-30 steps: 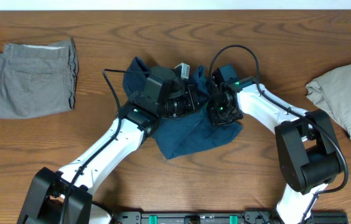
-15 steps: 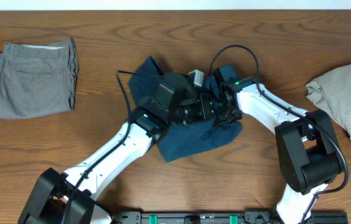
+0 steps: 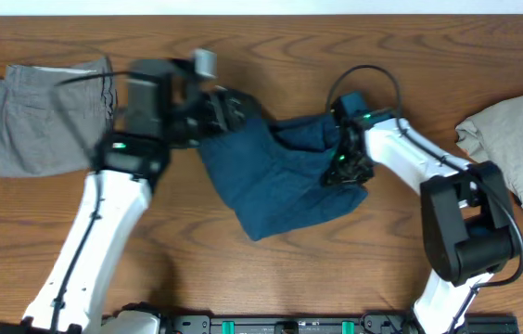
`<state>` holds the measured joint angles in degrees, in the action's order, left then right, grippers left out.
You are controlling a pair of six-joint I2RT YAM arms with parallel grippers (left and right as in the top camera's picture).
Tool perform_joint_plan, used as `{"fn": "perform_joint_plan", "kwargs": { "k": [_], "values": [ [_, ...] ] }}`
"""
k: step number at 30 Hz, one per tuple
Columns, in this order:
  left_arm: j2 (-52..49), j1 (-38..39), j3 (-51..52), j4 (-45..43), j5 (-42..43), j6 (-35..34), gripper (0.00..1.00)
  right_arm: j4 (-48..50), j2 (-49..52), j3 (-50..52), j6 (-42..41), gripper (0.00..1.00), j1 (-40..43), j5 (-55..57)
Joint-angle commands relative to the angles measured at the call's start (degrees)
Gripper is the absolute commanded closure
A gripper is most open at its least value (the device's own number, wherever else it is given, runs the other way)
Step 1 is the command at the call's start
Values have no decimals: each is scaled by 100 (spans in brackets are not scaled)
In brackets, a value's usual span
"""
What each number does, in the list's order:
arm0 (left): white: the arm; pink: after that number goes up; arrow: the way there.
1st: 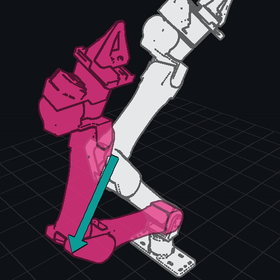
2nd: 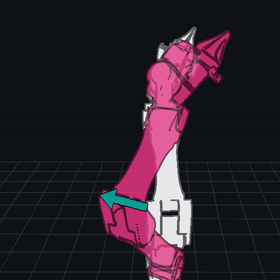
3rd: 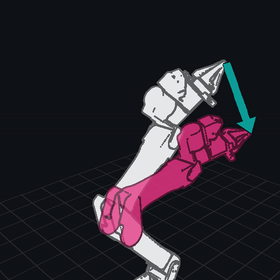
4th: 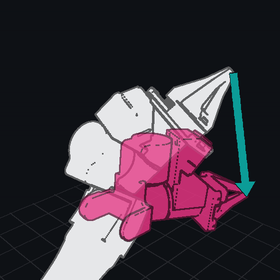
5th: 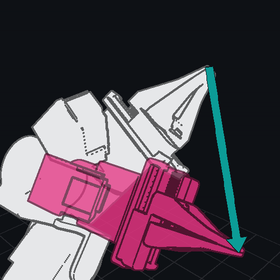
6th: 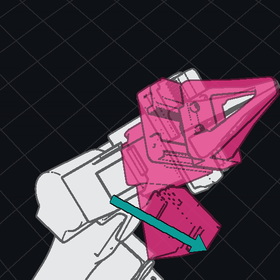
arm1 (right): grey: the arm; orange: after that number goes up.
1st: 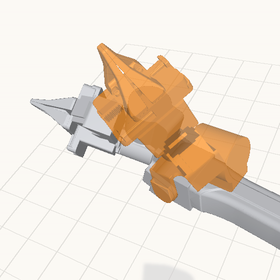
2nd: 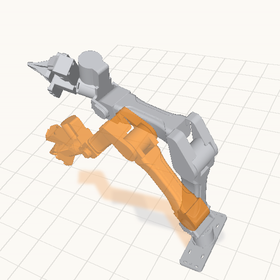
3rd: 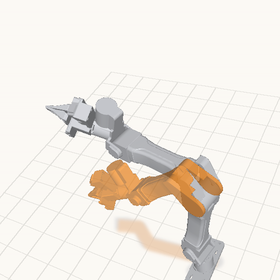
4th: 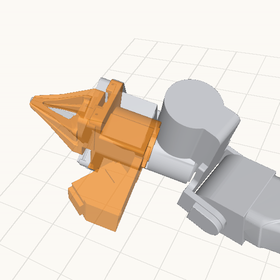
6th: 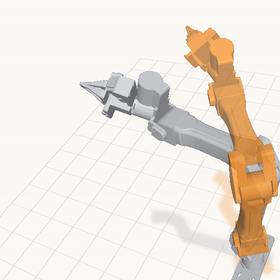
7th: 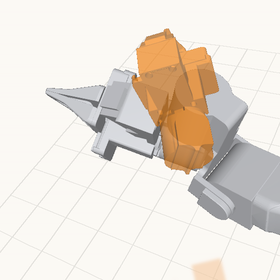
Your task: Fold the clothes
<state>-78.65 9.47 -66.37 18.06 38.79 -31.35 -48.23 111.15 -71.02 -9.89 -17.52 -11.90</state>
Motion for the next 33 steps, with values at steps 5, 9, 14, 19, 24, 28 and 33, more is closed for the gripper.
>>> {"fn": "perform_joint_plan", "kwargs": {
  "k": [5,9,14,19,24,28,33],
  "values": [
    [-831,-225,9,197,-170,238,43,-74,11,-361,332,51,205,-358],
    [-1222,-162,9,177,74,240,41,-131,11,-339,398,51,0,-223],
    [-1331,-164,7,155,278,240,40,-122,11,-339,398,49,-146,-118],
    [-1298,-225,7,199,278,358,40,197,9,-354,868,49,-219,-1134],
    [-946,-946,0,675,275,487,39,691,7,-398,1576,50,-595,-3239],
    [-560,-1751,0,1213,232,837,40,931,7,-398,2312,49,-1211,-4631],
    [-125,-2726,2,1786,-201,1040,40,876,7,-398,2828,34,-1871,-4972]
  ]
}}
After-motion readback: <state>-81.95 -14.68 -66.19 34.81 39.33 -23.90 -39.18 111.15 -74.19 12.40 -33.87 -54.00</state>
